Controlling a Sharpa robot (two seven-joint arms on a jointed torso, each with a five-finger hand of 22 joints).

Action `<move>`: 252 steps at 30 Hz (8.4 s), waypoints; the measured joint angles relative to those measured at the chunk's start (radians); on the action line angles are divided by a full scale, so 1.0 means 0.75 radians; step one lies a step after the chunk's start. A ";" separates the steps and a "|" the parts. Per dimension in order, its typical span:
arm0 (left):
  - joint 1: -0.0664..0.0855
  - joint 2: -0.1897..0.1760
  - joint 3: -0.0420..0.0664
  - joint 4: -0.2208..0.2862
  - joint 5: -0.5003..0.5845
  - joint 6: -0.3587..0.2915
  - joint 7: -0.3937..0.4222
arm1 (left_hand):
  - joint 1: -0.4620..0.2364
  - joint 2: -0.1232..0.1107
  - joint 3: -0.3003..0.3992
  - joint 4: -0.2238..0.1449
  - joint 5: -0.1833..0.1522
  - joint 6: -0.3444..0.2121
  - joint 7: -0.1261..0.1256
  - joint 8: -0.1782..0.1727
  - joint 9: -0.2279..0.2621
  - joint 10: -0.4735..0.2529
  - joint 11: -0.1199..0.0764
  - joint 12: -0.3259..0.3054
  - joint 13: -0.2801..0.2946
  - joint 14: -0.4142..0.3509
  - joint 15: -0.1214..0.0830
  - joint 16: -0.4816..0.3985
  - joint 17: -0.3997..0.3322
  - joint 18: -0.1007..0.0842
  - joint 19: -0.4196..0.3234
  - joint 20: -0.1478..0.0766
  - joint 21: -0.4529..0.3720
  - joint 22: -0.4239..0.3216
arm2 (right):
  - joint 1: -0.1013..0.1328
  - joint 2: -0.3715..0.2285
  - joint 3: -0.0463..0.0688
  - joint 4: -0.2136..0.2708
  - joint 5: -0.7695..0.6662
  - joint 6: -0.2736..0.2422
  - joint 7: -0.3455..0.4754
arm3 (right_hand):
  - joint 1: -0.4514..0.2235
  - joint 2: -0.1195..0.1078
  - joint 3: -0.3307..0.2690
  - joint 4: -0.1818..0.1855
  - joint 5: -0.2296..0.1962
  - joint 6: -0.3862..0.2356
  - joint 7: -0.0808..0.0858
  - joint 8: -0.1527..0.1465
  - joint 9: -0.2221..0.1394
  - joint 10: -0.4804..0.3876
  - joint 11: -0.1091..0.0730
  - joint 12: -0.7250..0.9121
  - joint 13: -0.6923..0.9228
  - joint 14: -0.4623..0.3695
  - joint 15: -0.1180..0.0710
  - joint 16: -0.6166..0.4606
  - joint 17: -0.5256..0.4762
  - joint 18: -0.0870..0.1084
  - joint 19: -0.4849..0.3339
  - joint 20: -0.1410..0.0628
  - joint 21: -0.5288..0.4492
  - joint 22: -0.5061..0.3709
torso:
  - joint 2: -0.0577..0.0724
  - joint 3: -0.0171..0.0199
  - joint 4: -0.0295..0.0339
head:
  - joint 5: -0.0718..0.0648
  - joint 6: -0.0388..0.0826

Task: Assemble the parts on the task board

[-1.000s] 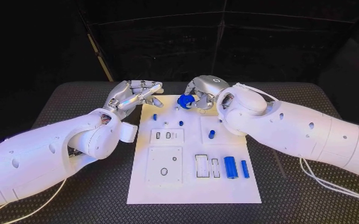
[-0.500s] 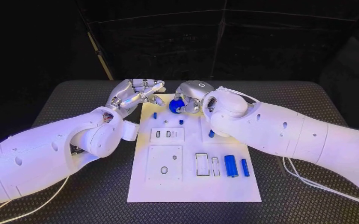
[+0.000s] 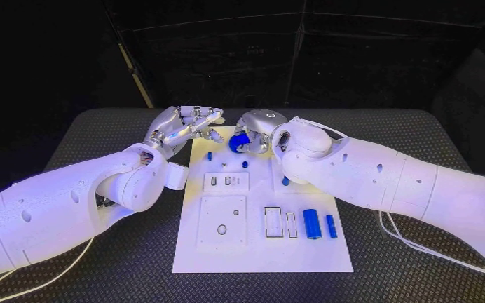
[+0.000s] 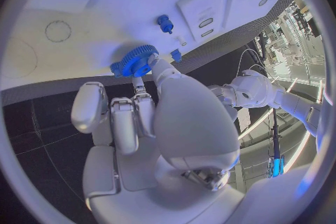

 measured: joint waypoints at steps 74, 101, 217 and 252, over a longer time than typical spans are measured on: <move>-0.001 0.014 0.000 -0.048 0.000 0.015 -0.013 | -0.004 0.004 0.000 0.000 0.000 0.000 0.000 -0.005 -0.001 0.000 0.000 -0.011 0.000 0.000 0.000 0.000 0.004 0.000 0.000 0.000 -0.001 0.001 | -0.067 -0.644 -0.002 0.094 0.682 -0.121 0.488 | -0.048 -0.056 -0.086 -0.018 0.090 -0.059 0.021 -0.108 -0.002 -0.004 0.023 -0.007 0.000 -0.004 0.018 0.019 -0.001 0.000 0.001 0.028 0.000 0.008 | -0.009 0.0096 -0.0187 | -0.080 0.017; -0.002 0.018 0.000 -0.052 0.000 0.017 -0.014 | -0.004 0.004 0.000 0.000 0.000 0.000 0.000 -0.010 0.000 0.000 0.000 -0.011 0.000 -0.005 0.005 0.000 0.005 0.000 0.000 0.000 -0.001 0.001 | -0.089 -0.581 -0.002 0.023 0.654 -0.076 0.494 | -0.026 0.008 -0.073 -0.057 0.073 0.064 0.004 -0.082 0.006 0.001 0.018 0.000 0.000 -0.004 0.018 0.019 -0.001 0.000 0.004 0.025 0.000 0.012 | -0.010 0.0073 -0.0173 | -0.076 0.001; -0.001 0.079 -0.001 -0.173 0.000 0.032 -0.023 | -0.004 0.004 -0.004 -0.004 0.000 0.005 -0.005 -0.015 -0.001 0.010 0.000 -0.016 0.000 -0.010 0.000 0.000 0.012 0.000 0.000 0.000 -0.001 0.003 | -0.183 -0.136 -0.019 0.243 0.205 -0.026 0.117 | -0.042 0.097 0.015 -0.112 0.041 0.230 -0.048 -0.059 0.007 0.048 -0.048 0.039 0.000 -0.004 -0.034 0.026 -0.001 -0.021 0.037 -0.027 0.015 0.049 | -0.045 -0.0046 -0.0082 | 0.041 -0.088; -0.001 0.078 -0.001 -0.179 0.000 0.037 -0.025 | -0.004 0.004 -0.007 -0.007 0.000 0.005 -0.005 -0.015 -0.001 0.009 0.000 -0.016 0.000 -0.009 0.000 0.000 0.014 0.000 0.000 0.000 0.004 0.004 | -0.180 -0.125 -0.015 0.237 0.146 0.001 0.064 | -0.085 0.066 0.016 -0.113 0.049 0.234 -0.049 -0.065 0.007 0.038 -0.039 0.024 0.000 -0.005 -0.034 0.026 0.000 -0.021 0.037 -0.027 0.015 0.040 | -0.046 -0.0060 -0.0078 | 0.045 -0.111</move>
